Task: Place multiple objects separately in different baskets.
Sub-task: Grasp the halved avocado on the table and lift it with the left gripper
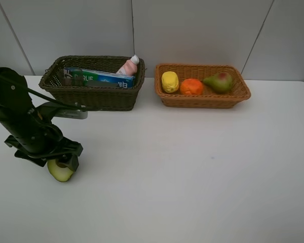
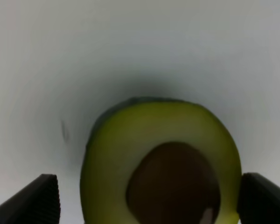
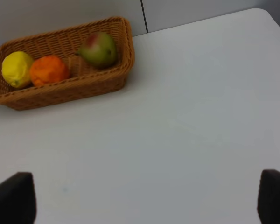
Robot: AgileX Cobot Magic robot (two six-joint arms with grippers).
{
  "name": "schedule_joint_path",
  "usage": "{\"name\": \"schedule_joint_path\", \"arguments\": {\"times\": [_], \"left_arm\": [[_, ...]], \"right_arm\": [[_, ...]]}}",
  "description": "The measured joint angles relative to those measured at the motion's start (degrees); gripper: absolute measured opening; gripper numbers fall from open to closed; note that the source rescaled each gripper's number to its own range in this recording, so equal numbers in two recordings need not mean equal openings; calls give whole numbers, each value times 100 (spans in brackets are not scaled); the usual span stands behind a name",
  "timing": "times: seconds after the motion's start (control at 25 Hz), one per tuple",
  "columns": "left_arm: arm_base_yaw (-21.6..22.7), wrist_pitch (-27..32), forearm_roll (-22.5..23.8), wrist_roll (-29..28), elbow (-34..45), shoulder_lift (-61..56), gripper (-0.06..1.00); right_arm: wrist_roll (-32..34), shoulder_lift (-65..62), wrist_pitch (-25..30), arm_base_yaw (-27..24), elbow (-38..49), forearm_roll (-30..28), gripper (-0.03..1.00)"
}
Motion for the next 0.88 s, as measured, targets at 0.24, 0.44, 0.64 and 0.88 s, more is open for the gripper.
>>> {"name": "schedule_joint_path", "arguments": {"times": [0.24, 0.44, 0.64, 0.88], "left_arm": [[0, -67, -6, -46, 0, 0, 100], [0, -67, -6, -51, 0, 0, 100], [0, -32, -6, -46, 0, 0, 100], [0, 44, -6, -46, 0, 0, 100]], "right_arm": [[0, 0, 0, 0, 0, 0, 100], [0, 0, 0, 0, 0, 0, 100], [0, 0, 0, 0, 0, 0, 100], [0, 0, 0, 0, 0, 0, 100]]}}
